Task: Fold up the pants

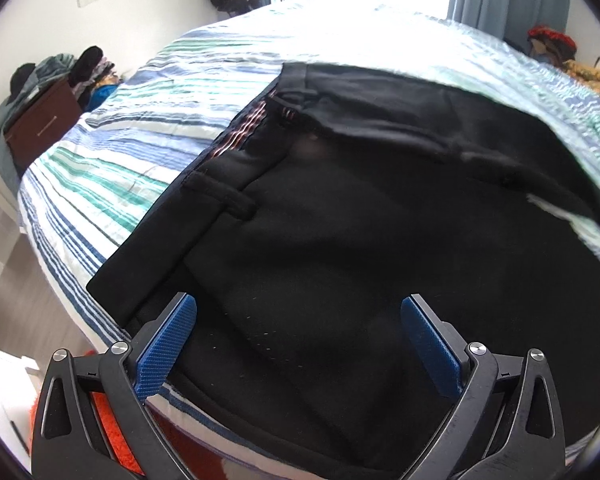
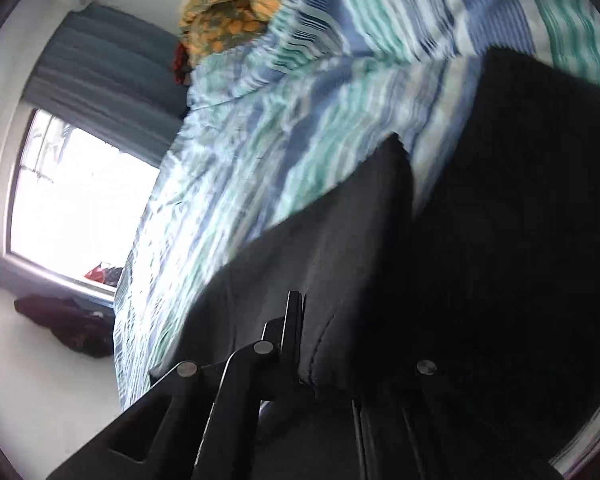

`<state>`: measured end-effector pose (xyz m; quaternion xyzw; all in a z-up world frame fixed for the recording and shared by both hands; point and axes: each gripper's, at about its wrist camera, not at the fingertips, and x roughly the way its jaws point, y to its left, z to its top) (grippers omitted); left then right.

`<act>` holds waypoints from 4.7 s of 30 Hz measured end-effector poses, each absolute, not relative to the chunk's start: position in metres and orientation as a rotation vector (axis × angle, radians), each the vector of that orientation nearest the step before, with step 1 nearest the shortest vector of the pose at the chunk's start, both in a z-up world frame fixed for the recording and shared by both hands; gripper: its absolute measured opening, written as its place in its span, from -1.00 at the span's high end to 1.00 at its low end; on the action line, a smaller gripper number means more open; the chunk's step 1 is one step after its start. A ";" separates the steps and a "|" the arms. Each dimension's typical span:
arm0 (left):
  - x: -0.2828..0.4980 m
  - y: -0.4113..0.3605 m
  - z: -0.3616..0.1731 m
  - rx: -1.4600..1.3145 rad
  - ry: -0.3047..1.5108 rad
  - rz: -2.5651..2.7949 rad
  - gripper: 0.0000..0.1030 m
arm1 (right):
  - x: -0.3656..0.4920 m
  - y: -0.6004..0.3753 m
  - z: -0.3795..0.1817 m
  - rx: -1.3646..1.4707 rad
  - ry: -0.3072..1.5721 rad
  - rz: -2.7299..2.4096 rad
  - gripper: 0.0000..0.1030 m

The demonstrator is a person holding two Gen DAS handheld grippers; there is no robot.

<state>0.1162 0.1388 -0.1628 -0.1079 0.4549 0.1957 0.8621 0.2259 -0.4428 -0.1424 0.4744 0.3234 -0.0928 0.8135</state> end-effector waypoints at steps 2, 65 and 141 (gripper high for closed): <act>0.120 0.131 -0.145 -0.283 0.918 0.317 -0.98 | 0.217 -0.439 -0.103 0.904 0.652 -0.092 0.91; 0.145 -0.029 -0.177 -0.315 1.017 -0.117 0.79 | 0.141 -0.576 -0.153 0.538 0.968 -0.085 0.89; 0.181 0.085 -0.148 -0.068 1.067 0.155 -0.85 | 0.139 -0.510 -0.184 0.510 1.054 -0.054 -0.55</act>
